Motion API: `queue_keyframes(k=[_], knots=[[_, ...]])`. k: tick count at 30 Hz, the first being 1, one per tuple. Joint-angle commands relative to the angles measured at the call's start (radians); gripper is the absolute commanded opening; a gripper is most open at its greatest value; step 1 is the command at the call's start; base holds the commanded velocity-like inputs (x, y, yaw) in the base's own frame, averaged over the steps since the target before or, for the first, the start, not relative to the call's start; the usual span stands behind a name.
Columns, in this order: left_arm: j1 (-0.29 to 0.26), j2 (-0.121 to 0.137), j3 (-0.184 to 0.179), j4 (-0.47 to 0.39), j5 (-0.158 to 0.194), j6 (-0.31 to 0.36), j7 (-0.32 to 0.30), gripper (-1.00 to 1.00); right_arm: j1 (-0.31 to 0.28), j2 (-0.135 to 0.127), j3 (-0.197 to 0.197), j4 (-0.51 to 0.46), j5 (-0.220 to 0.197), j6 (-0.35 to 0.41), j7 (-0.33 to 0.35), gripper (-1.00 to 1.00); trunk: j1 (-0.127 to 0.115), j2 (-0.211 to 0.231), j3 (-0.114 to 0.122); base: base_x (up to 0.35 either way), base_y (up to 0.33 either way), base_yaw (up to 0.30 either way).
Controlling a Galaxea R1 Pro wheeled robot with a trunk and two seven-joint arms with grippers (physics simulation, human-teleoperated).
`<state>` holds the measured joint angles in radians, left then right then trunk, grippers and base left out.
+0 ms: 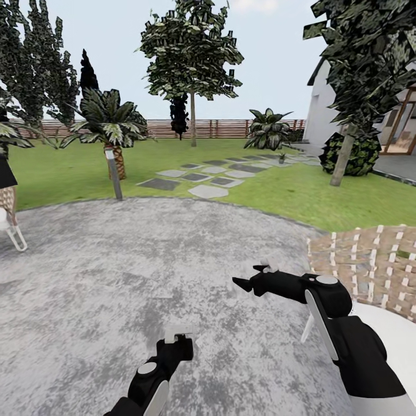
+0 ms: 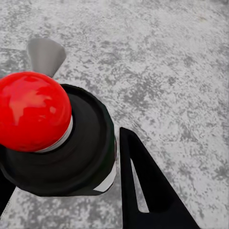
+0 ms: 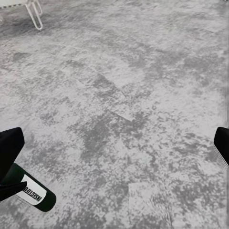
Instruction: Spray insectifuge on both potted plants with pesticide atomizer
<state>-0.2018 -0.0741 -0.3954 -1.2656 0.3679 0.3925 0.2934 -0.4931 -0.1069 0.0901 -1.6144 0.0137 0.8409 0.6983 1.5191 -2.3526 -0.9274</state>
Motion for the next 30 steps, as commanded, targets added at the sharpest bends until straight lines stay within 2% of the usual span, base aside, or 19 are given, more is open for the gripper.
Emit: queue_keyframes(k=[1, 30], knots=[[-0.001, 0.000, -0.002, -0.001, 0.009, 0.003, 0.009, -1.00, -0.001, -0.001, 0.000, -0.001, 0.002, 0.005, 0.003, 1.00, 0.000, 0.000, -0.001, 0.334, 0.000, 0.000], [-0.001, -0.002, -0.002, 0.003, 0.009, 0.002, 0.008, -1.00, -0.001, 0.001, 0.010, 0.001, 0.004, -0.011, -0.001, 1.00, 0.000, 0.000, -0.001, 0.337, 0.015, 0.000]])
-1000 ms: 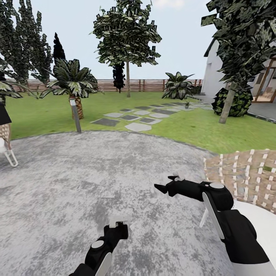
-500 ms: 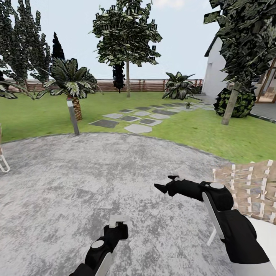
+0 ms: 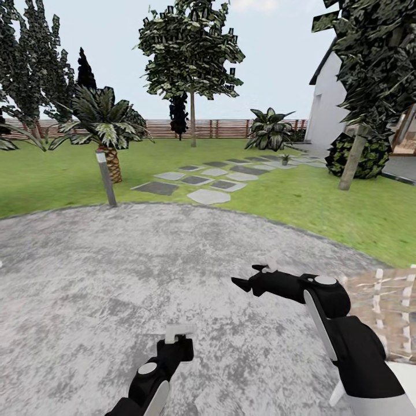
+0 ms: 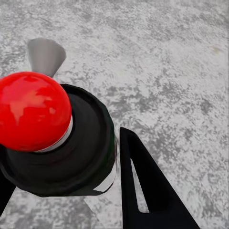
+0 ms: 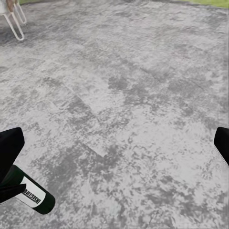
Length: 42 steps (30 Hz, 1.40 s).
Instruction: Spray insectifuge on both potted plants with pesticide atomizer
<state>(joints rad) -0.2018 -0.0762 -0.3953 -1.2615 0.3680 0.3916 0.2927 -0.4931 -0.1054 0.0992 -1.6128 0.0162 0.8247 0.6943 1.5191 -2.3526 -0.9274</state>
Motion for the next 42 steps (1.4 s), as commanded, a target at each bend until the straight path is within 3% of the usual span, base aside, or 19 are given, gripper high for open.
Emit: queue_keyframes(k=[1, 5, 10, 14, 25, 42], knots=[[-0.001, 0.000, -0.002, -0.001, 0.009, 0.003, 0.008, -1.00, -0.001, 0.000, 0.000, -0.001, 0.002, 0.005, 0.003, 1.00, 0.000, 0.000, -0.001, 0.325, 0.129, 0.000], [-0.001, 0.000, -0.001, 0.001, 0.015, 0.003, 0.009, -1.00, -0.001, 0.000, -0.003, -0.001, 0.002, 0.005, 0.002, 1.00, 0.000, 0.000, -0.001, 0.312, 0.171, 0.000], [-0.001, 0.003, -0.002, 0.002, 0.065, 0.003, 0.009, -1.00, -0.001, 0.000, -0.005, -0.002, 0.002, 0.005, 0.002, 1.00, 0.000, 0.000, -0.001, 0.291, 0.226, 0.000], [-0.001, 0.004, -0.003, 0.002, 0.076, 0.003, 0.009, -1.00, -0.001, 0.000, -0.005, -0.002, 0.002, 0.005, 0.002, 1.00, 0.000, 0.000, -0.001, 0.285, 0.240, -0.005], [-0.001, 0.004, -0.004, 0.004, 0.080, 0.001, 0.010, -1.00, -0.001, -0.001, 0.000, -0.002, 0.002, 0.004, -0.054, 1.00, 0.000, 0.000, -0.001, 0.293, 0.181, -0.161], [-0.001, 0.004, -0.004, 0.004, 0.080, 0.001, 0.010, -1.00, -0.001, -0.001, 0.001, -0.003, 0.001, -0.001, -0.056, 1.00, 0.000, 0.000, -0.001, 0.317, 0.110, -0.258]])
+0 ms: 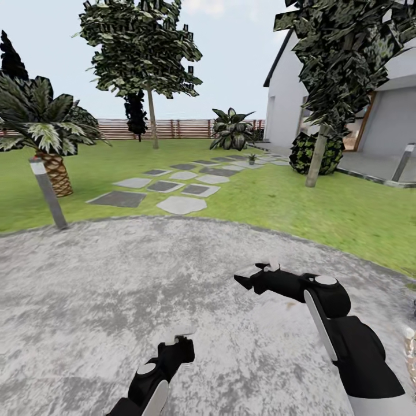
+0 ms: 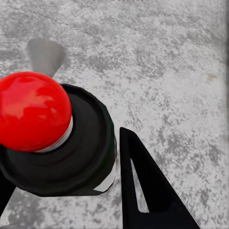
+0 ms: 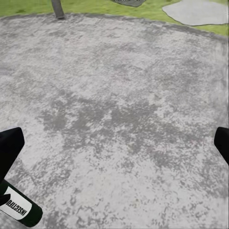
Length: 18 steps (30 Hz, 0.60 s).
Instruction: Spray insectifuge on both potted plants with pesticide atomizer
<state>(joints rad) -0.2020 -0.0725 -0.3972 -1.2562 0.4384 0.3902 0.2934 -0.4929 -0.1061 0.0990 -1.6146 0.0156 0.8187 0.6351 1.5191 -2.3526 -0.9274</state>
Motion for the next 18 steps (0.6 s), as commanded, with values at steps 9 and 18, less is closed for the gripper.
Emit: queue_keyframes(k=[9, 18], knots=[[0.000, 0.000, -0.001, -0.002, 0.010, 0.002, 0.009, -1.00, -0.001, 0.000, 0.001, -0.001, 0.002, 0.005, 0.003, 1.00, 0.000, 0.000, -0.001, 0.317, 0.109, -0.255], [0.000, 0.000, -0.001, 0.010, 0.011, 0.002, 0.009, -1.00, -0.001, 0.000, -0.004, -0.001, 0.003, 0.006, 0.002, 1.00, 0.000, 0.000, -0.001, 0.317, 0.109, -0.262]])
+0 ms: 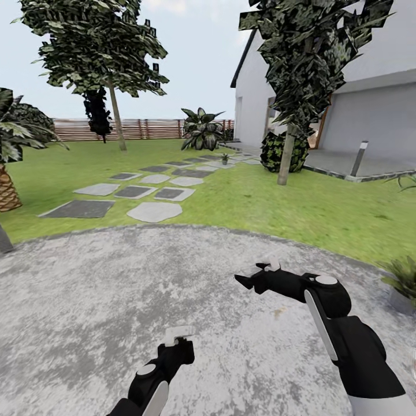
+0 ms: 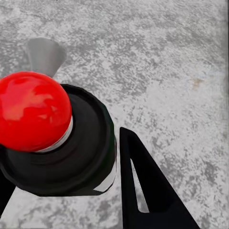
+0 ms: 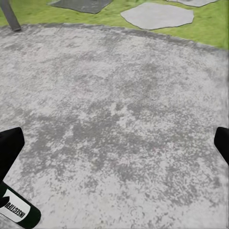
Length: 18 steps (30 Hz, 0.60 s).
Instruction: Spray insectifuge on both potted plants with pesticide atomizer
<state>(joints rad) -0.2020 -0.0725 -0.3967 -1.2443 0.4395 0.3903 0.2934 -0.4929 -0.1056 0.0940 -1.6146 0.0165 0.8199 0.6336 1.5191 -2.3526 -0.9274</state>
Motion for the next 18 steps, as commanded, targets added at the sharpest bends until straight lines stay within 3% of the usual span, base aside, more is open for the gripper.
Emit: queue_keyframes(k=[1, 18], knots=[[-0.001, 0.000, -0.002, 0.002, 0.010, 0.002, 0.008, -1.00, -0.001, 0.000, 0.000, -0.001, 0.002, 0.005, 0.003, 1.00, 0.000, 0.000, -0.001, 0.317, 0.109, -0.263], [-0.002, -0.001, -0.002, 0.013, 0.011, -0.014, 0.004, -1.00, -0.001, 0.000, -0.003, -0.001, 0.002, 0.005, 0.003, 1.00, 0.000, 0.000, -0.001, 0.317, 0.127, -0.267]])
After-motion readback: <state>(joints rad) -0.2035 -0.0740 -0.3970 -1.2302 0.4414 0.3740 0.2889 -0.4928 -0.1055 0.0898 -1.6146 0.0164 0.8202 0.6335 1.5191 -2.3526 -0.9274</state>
